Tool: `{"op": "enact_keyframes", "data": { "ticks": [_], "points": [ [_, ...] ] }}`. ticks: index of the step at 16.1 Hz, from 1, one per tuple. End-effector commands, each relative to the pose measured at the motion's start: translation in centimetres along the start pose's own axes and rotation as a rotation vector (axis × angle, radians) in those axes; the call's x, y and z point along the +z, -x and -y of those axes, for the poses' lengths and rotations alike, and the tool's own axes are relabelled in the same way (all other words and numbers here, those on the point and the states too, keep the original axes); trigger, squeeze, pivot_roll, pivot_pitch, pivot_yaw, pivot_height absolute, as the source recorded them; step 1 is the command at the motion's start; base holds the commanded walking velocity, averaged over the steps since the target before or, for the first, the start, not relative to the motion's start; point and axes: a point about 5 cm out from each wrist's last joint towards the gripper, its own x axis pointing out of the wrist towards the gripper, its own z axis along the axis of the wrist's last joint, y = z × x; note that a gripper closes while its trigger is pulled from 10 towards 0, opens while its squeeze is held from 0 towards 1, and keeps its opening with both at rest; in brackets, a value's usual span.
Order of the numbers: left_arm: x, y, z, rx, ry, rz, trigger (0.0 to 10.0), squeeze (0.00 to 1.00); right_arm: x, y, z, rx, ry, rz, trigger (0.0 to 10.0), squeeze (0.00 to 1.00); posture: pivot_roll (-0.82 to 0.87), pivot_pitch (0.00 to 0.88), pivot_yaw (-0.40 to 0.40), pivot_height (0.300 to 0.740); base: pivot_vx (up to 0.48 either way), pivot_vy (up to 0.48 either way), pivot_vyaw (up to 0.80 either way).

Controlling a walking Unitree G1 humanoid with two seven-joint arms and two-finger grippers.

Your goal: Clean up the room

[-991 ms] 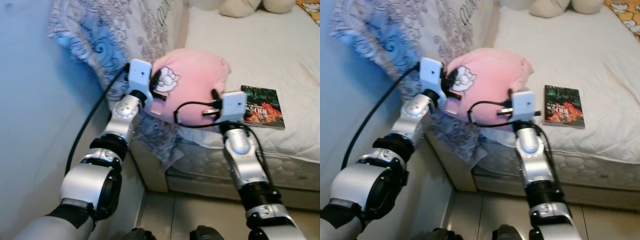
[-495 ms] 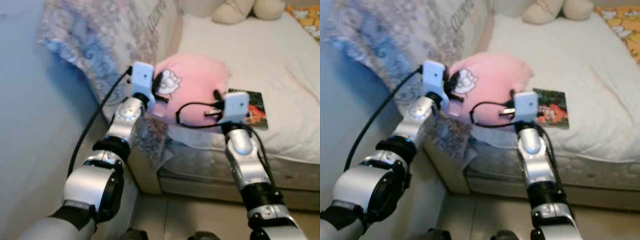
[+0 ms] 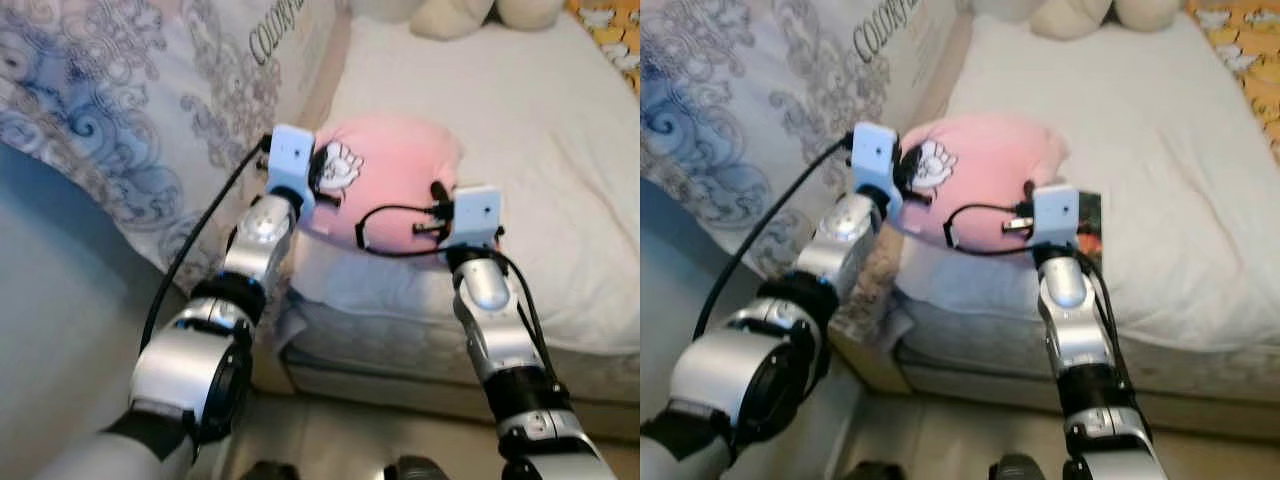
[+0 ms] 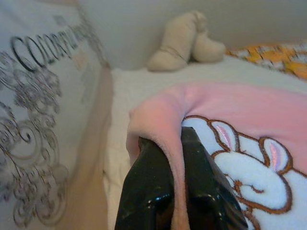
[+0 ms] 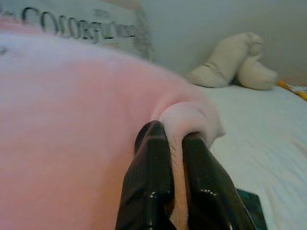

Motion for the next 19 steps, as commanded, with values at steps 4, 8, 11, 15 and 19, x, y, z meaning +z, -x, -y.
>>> {"op": "enact_keyframes", "data": {
  "ticks": [4, 8, 11, 15, 19],
  "points": [
    [0.2, 0.4, -2.7, 0.101, 0.024, 0.001, 10.0, 0.0, 0.1, -0.1, -0.1, -0.001, -0.014, 0.004, 10.0, 0.0, -0.25, 0.0, 0.118, 0.719, 0.231, 0.0, 0.37],
    [0.1, 0.4, -2.7, 0.119, 0.04, -0.01, 10.0, 0.0, 0.1, -0.1, -0.3, 0.009, -0.009, 0.004, 10.0, 0.0, -0.25, 0.0, 0.114, 0.719, 0.462, 0.0, 0.0],
    [0.1, 0.3, -2.7, 0.126, 0.059, -0.013, 10.0, 0.0, 0.1, -0.2, 0.0, 0.011, 0.0, -0.003, 10.0, 0.0, -0.25, 0.0, 0.111, 0.719, 0.461, 0.0, 0.0],
    [-0.2, 0.3, -2.0, 0.102, 0.052, -0.032, 10.0, 0.0, -0.2, -0.6, 0.7, 0.01, 0.047, -0.042, 10.0, 0.0, -0.25, 0.0, 0.11, 0.719, 0.46, 0.0, 0.0],
    [-1.6, 0.2, -0.9, 0.129, 0.128, -0.14, 10.0, 0.0, -1.4, -2.0, 3.0, 0.057, 0.173, -0.187, 10.0, 0.0, -0.24, 0.0, 0.119, 0.719, 0.274, 0.0, 0.0]
  ]
}}
